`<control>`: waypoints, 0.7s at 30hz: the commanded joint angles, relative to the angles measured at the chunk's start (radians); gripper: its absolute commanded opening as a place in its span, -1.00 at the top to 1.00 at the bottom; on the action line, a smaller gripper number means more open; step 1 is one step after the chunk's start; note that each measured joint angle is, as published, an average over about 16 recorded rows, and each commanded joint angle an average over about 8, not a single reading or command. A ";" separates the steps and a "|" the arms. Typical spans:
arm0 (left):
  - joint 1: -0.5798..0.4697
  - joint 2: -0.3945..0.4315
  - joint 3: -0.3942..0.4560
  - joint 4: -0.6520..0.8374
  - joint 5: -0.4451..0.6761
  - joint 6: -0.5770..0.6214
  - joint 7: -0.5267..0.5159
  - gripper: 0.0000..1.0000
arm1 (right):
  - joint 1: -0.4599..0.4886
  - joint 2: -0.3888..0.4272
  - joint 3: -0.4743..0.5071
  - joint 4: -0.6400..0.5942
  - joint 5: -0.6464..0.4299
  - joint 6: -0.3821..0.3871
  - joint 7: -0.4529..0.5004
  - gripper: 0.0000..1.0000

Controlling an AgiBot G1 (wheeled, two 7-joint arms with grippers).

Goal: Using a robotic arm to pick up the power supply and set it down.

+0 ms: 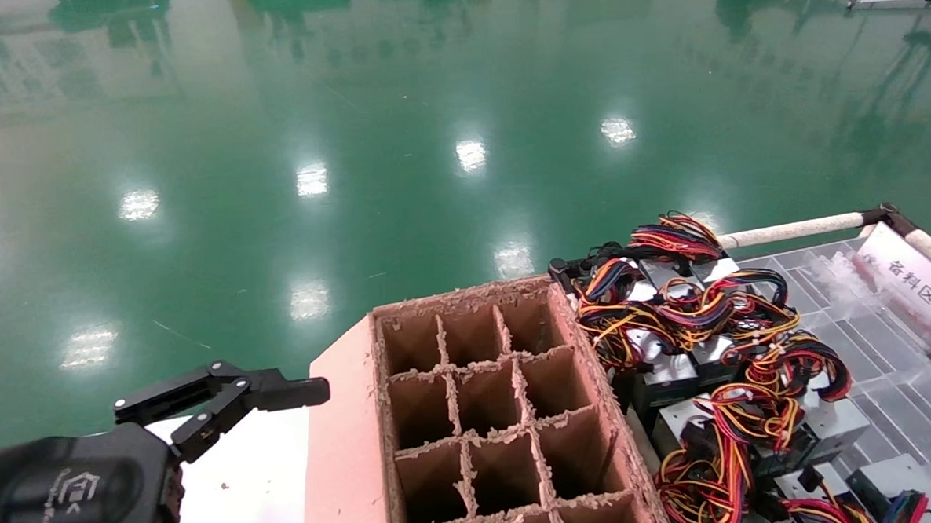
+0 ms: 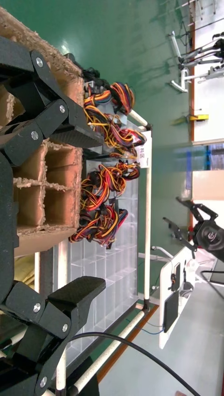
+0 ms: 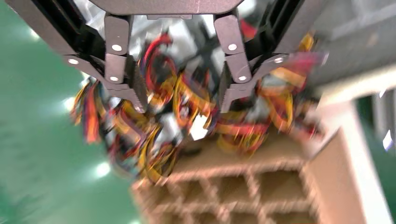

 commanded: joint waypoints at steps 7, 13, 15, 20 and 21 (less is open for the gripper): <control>0.000 0.000 0.000 0.000 0.000 0.000 0.000 -1.00 | -0.133 0.027 0.142 0.038 0.078 0.030 0.031 -1.00; 0.000 0.000 0.000 0.000 0.000 0.000 0.000 -1.00 | -0.301 -0.010 0.353 0.089 0.050 0.031 0.105 -1.00; 0.000 0.000 0.000 0.000 0.000 0.000 0.000 -1.00 | -0.356 -0.023 0.423 0.106 0.041 0.032 0.129 -1.00; 0.000 0.000 0.000 0.000 0.000 0.000 0.000 -1.00 | -0.495 -0.053 0.598 0.149 0.018 0.033 0.190 -1.00; 0.000 0.000 0.000 0.001 0.000 0.000 0.000 -1.00 | -0.522 -0.059 0.632 0.158 0.013 0.033 0.202 -1.00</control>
